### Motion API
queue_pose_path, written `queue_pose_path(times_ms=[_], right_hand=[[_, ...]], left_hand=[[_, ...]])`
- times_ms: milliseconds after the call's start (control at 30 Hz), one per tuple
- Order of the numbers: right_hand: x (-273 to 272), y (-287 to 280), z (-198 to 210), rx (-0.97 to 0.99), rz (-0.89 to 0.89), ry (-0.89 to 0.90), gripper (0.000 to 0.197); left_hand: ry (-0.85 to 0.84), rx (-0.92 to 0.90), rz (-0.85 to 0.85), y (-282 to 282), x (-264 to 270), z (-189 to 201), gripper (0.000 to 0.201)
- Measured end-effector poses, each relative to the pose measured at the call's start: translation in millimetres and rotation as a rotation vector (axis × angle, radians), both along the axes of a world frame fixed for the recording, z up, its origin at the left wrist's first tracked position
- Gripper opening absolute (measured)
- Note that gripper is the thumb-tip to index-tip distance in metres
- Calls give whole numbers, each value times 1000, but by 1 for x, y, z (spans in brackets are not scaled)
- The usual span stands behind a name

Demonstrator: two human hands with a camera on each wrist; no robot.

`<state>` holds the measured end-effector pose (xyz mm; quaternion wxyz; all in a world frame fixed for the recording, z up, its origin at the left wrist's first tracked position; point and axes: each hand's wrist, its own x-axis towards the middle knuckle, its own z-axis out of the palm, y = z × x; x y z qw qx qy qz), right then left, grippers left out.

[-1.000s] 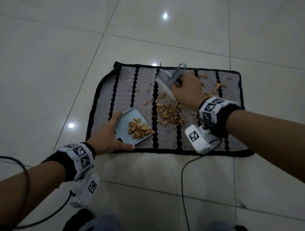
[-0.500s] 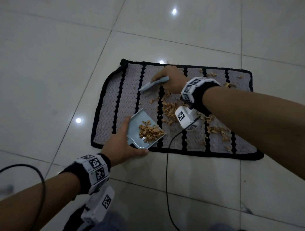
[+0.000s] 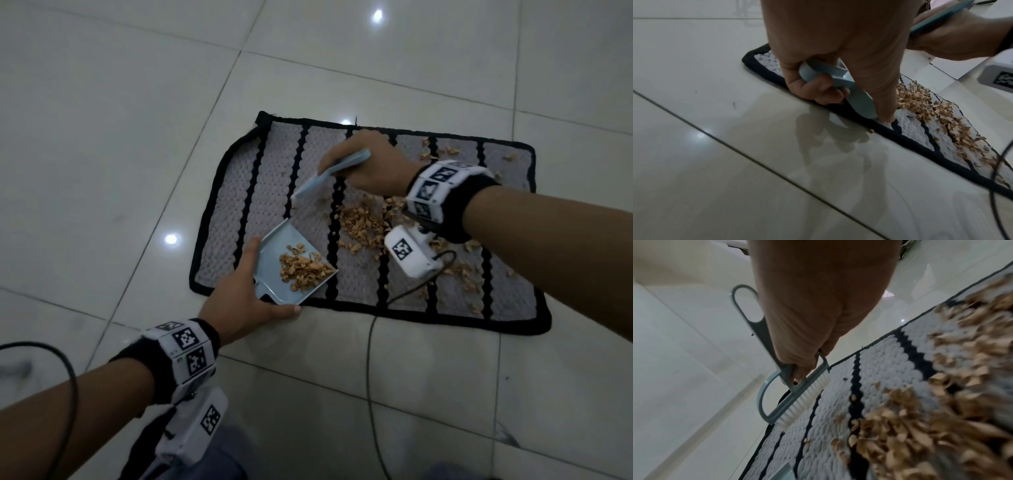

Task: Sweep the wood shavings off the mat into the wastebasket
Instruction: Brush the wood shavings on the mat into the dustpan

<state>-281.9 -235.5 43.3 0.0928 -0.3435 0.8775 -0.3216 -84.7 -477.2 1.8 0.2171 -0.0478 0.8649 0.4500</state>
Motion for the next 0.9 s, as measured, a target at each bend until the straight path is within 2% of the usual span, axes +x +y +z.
queue_pose_path(times_ms=[100, 200, 333, 433, 533, 700, 800, 900], right_hand=[[-3, -31, -9, 37, 34, 9, 18], [-4, -37, -15, 120, 46, -8, 23], [-1, -6, -18, 169, 111, -82, 34], [2, 24, -15, 124, 154, -75, 23], [-4, 21, -8, 11, 70, -44, 22], [-27, -38, -13, -11, -29, 38, 23], [-37, -57, -22, 46, -55, 26, 29], [-33, -45, -28, 113, -31, 3, 34]], left_hand=[[35, 11, 22, 1, 6, -1, 119], [29, 35, 53, 2, 11, -4, 118], [21, 51, 52, 1, 14, -6, 120], [16, 52, 59, -3, 14, -6, 118], [-9, 44, 62, -7, 15, -9, 130], [-8, 28, 68, -8, 16, -9, 132], [-6, 20, 82, -7, 16, -5, 129], [15, 31, 99, -4, 19, -5, 127]])
